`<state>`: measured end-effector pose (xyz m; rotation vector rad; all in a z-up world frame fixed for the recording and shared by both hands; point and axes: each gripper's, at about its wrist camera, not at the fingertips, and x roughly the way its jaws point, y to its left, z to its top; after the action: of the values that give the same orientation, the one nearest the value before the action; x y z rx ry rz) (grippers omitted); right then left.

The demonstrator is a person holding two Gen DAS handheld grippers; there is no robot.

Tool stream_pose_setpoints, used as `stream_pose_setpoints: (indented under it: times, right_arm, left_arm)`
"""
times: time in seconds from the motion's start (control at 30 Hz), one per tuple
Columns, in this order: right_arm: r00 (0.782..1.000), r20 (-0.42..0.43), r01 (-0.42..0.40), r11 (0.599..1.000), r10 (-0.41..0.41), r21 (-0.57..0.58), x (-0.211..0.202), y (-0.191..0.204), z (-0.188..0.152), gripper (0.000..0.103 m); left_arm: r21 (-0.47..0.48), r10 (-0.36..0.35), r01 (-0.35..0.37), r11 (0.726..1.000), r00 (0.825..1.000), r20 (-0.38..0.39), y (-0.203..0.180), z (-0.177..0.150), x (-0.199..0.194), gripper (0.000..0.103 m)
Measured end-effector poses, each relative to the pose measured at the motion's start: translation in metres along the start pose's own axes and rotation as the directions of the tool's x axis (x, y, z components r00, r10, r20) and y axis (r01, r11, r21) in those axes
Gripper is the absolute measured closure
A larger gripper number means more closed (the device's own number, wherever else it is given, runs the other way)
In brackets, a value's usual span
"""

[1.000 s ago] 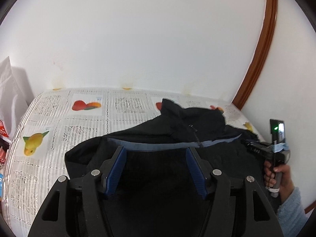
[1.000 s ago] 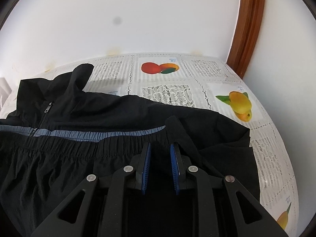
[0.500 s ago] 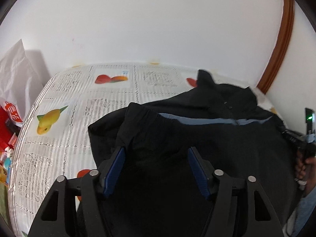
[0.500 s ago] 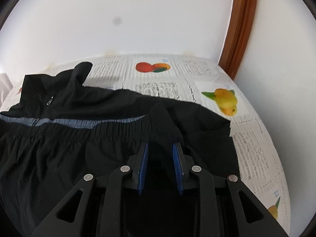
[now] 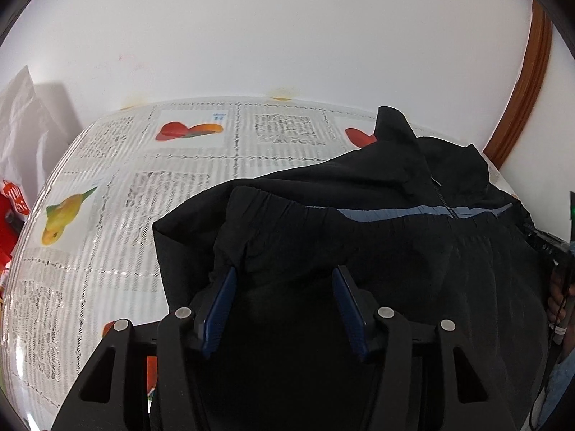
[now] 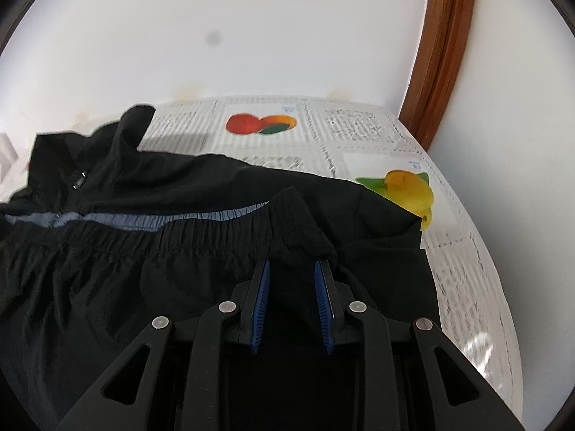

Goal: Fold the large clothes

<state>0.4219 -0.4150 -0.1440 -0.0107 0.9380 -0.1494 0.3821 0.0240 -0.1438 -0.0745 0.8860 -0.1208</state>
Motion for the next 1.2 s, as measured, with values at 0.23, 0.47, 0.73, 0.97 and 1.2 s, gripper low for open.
stream_pose_setpoints:
  times: [0.23,0.47,0.73,0.97,1.2]
  right_arm:
    - [0.993,0.105,-0.065,0.997,0.061,0.030,-0.055,0.015,-0.001,0.053]
    - [0.972,-0.003,-0.232,0.965,0.234,-0.122,-0.076,0.127,-0.024,0.052]
    - [0.988,-0.070,-0.144,0.983,0.137,-0.116,-0.060,0.173,-0.052,0.053]
    - [0.986,-0.070,-0.158,0.979,0.150,-0.132,-0.109,0.170,-0.094,0.053]
    - [0.985,-0.048,-0.169,0.976,0.163,-0.141,-0.161,0.169,-0.150,0.053]
  left_arm:
    - [-0.001,-0.017,0.017,1.000,0.999,-0.040,-0.002,-0.002,-0.014,0.047]
    - [-0.044,-0.042,0.041,0.998,0.999,-0.031,0.013,-0.017,-0.055,0.042]
    - [-0.033,-0.008,0.008,0.999,1.000,0.001,0.031,-0.051,-0.103,0.038]
    - [-0.074,0.026,-0.028,0.997,0.999,-0.022,0.051,-0.088,-0.127,0.038]
    - [-0.100,0.045,-0.047,0.994,0.999,-0.016,0.056,-0.116,-0.155,0.038]
